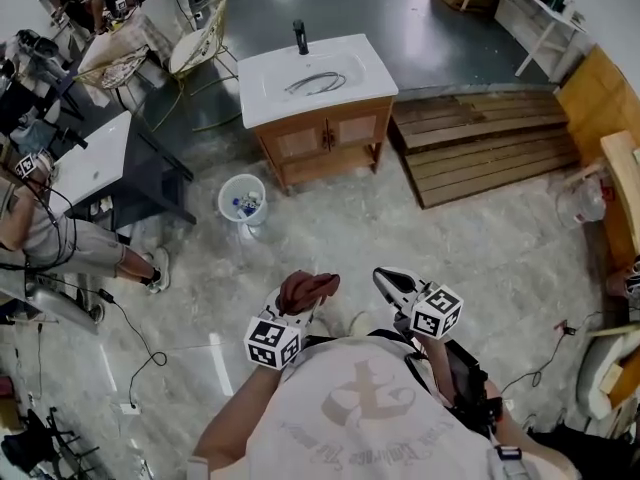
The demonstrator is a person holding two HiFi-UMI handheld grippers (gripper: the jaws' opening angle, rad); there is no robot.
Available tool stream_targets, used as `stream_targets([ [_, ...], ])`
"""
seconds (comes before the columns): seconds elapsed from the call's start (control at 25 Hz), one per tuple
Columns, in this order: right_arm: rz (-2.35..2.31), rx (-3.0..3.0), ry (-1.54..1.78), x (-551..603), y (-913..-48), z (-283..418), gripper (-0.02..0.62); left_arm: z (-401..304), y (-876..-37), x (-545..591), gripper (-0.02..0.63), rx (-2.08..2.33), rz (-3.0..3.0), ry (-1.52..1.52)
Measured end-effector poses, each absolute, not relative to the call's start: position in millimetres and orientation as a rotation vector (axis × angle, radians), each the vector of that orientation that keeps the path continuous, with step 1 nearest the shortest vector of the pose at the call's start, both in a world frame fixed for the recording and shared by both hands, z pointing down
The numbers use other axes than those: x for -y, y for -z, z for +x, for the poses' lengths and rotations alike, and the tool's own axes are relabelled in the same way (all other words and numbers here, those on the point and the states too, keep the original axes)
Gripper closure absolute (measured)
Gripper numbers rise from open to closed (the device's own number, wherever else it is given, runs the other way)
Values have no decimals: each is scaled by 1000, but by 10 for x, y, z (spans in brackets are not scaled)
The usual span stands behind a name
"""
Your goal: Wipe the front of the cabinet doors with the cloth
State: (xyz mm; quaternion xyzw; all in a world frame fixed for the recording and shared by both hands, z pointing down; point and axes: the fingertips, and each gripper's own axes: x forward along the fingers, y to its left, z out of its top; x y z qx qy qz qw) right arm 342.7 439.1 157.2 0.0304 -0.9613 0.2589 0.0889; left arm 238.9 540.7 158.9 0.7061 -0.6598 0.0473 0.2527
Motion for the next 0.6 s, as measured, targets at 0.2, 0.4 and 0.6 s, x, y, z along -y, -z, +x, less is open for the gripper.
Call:
stream_targets([
  [0.2, 94, 2876, -787, -4234, -1579, 3512, 581, 2472, -1590, -5290, 440, 1800, 1907, -144],
  [0.4, 72, 2879, -793, -4155, -1596, 3582, 581, 2598, -1553, -5210, 440, 1817, 1902, -140],
  [0.6, 80, 2874, -807, -4075, -1618, 3640, 581, 2669, -1502, -5117, 440, 1826, 1909, -146],
])
